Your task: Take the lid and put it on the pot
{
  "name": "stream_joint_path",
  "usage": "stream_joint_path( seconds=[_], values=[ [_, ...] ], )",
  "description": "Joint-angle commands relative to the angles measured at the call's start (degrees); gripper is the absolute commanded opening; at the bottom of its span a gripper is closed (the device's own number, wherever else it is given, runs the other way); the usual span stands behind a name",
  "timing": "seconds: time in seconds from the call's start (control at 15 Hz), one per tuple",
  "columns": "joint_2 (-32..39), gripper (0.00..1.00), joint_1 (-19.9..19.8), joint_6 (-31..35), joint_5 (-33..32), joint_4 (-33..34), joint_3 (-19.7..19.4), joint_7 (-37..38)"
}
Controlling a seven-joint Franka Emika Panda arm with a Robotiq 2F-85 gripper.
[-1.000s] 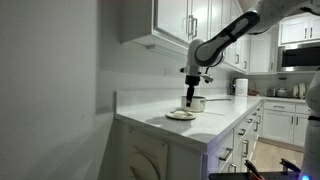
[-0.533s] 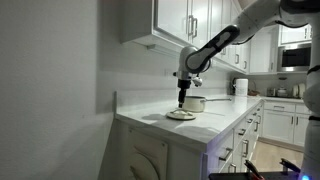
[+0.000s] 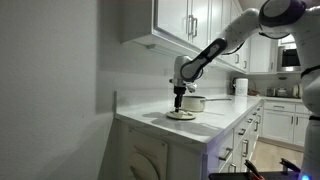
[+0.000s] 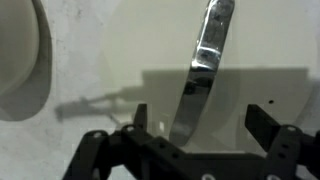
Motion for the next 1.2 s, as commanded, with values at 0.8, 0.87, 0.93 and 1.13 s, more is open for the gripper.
stream_joint_path(
  seconds=[0.8,0.87,0.93,1.13],
  values=[
    [6.9,1.00,1.6,-8.7,-4.0,12.3,-3.9,10.6],
    [6.9,1.00,1.8,-10.0,-4.2,12.5,-3.8,11.5],
    [6.7,1.00,1.8,-11.2,-4.0,12.4,-3.6,12.0],
    [6.3,1.00,1.5,-15.1,-2.1,12.5,-2.9,11.9]
  ],
)
